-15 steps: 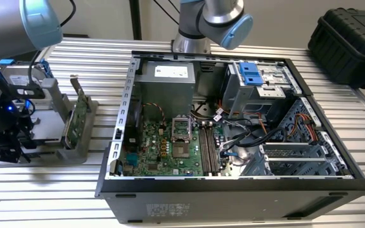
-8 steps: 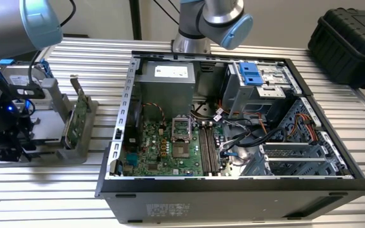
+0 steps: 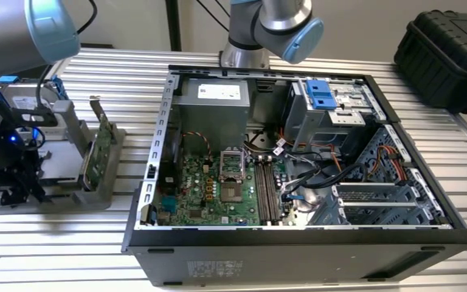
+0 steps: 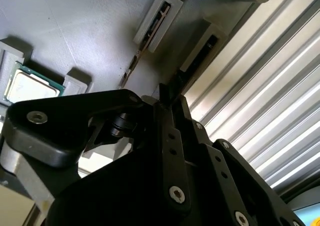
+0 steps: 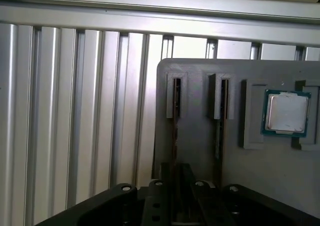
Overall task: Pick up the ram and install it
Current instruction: 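Pick up the ram and move it above insertion slot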
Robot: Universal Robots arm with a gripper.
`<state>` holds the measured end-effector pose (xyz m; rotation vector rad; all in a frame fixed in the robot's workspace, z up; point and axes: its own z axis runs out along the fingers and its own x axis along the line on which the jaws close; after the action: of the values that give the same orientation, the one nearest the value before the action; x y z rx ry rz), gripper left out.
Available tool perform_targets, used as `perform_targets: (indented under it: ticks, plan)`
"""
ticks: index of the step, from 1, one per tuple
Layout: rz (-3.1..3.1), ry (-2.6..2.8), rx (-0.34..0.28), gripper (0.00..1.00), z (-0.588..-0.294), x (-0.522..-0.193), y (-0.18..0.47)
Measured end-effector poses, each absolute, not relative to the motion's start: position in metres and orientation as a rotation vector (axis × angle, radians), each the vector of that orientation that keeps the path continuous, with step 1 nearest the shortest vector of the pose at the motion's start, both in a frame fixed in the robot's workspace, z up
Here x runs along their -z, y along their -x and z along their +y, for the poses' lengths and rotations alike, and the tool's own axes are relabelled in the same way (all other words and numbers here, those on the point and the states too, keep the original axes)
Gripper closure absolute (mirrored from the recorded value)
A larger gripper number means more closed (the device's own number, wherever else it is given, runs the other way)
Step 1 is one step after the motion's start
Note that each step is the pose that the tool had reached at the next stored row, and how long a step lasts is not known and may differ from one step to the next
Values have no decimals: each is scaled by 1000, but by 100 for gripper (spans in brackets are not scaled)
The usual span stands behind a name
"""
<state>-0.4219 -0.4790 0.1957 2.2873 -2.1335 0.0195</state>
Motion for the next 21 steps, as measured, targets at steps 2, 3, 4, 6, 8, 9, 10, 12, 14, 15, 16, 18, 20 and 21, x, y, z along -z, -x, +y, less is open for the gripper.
perform_targets:
  ticks: [2, 3, 4, 6, 8, 9, 10, 12, 14, 15, 16, 18, 20, 21]
  plan:
    - [-2136, -2290, -13, 0, -479, -196, 422]
    - [-2137, -2290, -13, 0, -479, -196, 422]
    - [-2137, -2290, -13, 0, -479, -196, 422]
    - [-2137, -2290, -13, 0, -480, -195, 422]
    - [-2137, -2291, -13, 0, -480, -195, 422]
    - [-2137, -2291, -13, 0, -480, -195, 422]
    - [-2137, -2291, -13, 0, -480, -195, 422]
    - [-2137, -2291, -13, 0, -480, -195, 422]
    - [-2137, -2290, -13, 0, -480, -195, 422]
    - [-2137, -2290, -13, 0, -480, -195, 422]
    - [-2137, -2291, -13, 0, -481, -195, 422]
    - [-2137, -2290, -13, 0, -481, -195, 422]
    - [-2137, -2290, -13, 100, -481, -195, 422]
    - [-2137, -2290, -13, 100, -481, -195, 422]
